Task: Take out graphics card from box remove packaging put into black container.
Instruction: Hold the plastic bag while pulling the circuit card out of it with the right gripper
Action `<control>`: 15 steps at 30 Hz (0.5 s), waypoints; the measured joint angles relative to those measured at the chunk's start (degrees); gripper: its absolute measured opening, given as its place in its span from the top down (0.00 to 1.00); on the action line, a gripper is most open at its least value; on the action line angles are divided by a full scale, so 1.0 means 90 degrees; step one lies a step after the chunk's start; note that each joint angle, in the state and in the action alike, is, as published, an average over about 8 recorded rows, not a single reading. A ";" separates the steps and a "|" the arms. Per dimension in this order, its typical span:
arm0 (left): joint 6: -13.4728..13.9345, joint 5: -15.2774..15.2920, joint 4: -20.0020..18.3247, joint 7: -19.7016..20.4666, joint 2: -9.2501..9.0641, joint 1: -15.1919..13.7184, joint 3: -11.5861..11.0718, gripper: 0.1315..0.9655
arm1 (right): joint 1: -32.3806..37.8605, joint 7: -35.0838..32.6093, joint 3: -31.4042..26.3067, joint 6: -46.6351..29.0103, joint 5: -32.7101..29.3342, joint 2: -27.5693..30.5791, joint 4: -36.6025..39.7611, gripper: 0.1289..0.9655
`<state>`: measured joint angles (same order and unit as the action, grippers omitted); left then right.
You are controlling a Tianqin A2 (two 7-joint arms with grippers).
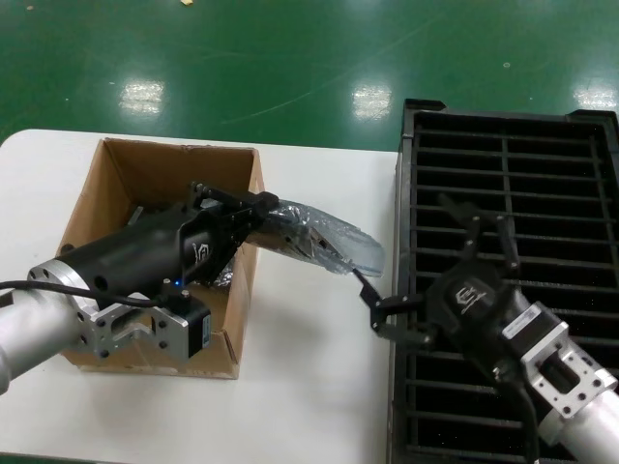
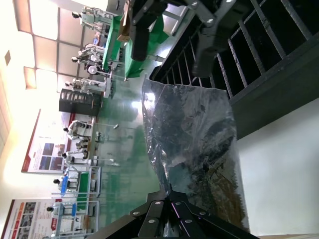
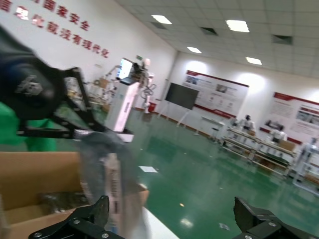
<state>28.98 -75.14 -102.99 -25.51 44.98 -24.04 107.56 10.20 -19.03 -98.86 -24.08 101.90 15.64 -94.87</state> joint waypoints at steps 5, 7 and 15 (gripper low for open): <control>0.0000 0.0000 0.0000 0.0000 0.0000 0.0000 0.0000 0.99 | -0.0053 -0.0105 -0.0104 -0.0104 0.0002 0.0070 -0.0070 0.15; 0.0000 0.0000 0.0000 0.0000 0.0000 0.0000 0.0000 0.99 | -0.0081 -0.0121 -0.0111 -0.0118 0.0006 0.0111 -0.0099 0.18; 0.0000 0.0000 0.0000 0.0000 0.0000 0.0000 0.0000 0.99 | -0.0259 -0.0143 -0.0125 -0.0098 -0.0052 0.0323 -0.0236 0.36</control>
<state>28.98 -75.14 -102.99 -25.51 44.98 -24.04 107.56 7.87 -20.32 -99.99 -24.97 101.44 18.54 -96.99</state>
